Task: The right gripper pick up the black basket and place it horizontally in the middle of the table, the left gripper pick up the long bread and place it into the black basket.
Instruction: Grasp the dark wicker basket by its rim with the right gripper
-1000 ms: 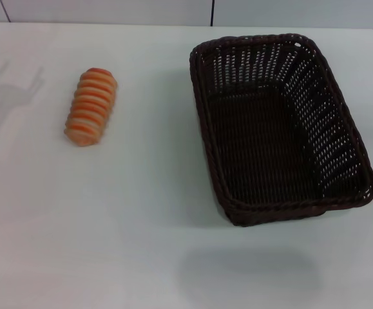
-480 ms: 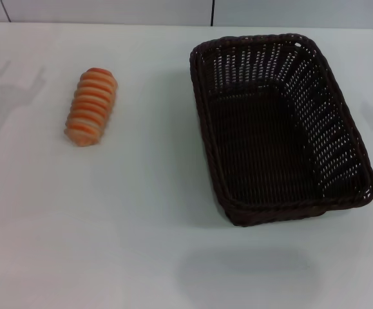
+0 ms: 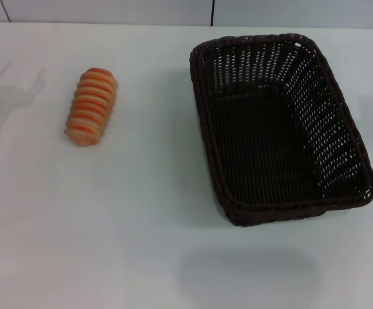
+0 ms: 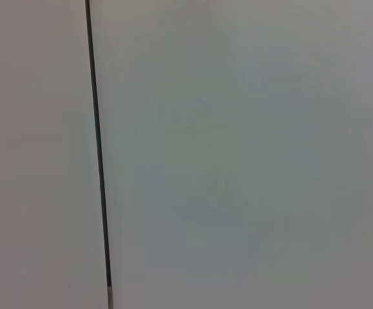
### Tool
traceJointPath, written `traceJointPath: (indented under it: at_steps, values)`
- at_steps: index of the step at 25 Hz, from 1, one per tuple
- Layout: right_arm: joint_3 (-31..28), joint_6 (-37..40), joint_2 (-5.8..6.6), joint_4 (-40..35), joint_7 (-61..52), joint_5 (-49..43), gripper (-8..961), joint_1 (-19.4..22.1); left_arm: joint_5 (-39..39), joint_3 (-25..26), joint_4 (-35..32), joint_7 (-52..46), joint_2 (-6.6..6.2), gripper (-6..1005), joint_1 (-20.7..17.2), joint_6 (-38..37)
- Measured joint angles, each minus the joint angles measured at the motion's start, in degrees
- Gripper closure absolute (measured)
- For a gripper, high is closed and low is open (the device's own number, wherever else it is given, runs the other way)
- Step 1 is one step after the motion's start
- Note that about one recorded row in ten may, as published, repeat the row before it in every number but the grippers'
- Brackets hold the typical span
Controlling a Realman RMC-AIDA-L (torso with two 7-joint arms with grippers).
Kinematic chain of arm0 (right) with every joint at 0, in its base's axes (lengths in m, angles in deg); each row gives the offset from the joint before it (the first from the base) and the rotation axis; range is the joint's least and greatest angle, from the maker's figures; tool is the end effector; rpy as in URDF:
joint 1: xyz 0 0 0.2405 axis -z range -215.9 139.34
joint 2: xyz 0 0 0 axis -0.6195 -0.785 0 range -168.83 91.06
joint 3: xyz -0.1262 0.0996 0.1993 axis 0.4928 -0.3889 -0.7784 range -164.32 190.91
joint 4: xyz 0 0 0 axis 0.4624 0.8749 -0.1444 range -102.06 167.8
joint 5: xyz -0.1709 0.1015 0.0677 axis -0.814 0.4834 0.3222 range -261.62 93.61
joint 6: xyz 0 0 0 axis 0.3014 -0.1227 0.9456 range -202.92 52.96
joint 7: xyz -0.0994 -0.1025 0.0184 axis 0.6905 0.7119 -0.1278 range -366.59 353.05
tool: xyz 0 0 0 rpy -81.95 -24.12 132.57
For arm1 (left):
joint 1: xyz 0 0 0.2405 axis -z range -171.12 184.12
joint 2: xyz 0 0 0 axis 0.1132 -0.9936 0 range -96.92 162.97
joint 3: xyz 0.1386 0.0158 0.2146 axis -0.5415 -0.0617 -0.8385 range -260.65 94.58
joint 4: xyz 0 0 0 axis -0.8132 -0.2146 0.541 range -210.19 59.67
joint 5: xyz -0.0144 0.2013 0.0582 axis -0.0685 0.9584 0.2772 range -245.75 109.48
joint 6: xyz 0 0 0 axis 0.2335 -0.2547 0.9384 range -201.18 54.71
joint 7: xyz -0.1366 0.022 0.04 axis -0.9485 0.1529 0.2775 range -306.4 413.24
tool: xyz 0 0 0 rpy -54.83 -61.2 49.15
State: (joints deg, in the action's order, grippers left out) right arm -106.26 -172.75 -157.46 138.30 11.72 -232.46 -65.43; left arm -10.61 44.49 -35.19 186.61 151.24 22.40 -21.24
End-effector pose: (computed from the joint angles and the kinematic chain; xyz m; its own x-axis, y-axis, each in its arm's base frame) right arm 0.1672 0.3383 0.1228 0.6054 -0.7473 -0.2739 -0.7205 -0.3684 -0.5874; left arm -0.3412 0.3549 0.0913 0.7720 0.0020 0.6357 0.6203 -0.2211 -0.7526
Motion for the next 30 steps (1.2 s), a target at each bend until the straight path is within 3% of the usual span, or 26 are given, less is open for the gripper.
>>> traceJointPath:
  at_steps: [6, 19, 30]
  values:
    - [1.98, 0.48, -0.09, -9.23, 0.14, -0.05, 465, -0.86, 0.06, -0.02, -0.01, -0.13, -0.01, 215, -0.16, 0.12]
    - [7.43, 8.16, -0.34, -18.45, 2.17, 0.58, 463, -0.5, 0.06, -0.65, -0.31, -0.22, 0.23, 214, -0.68, 0.22]
    - [7.47, 14.58, -0.36, -24.1, 5.3, 3.43, 461, -0.17, 0.05, -0.71, -0.56, -0.22, 0.26, 214, -0.66, 0.03]
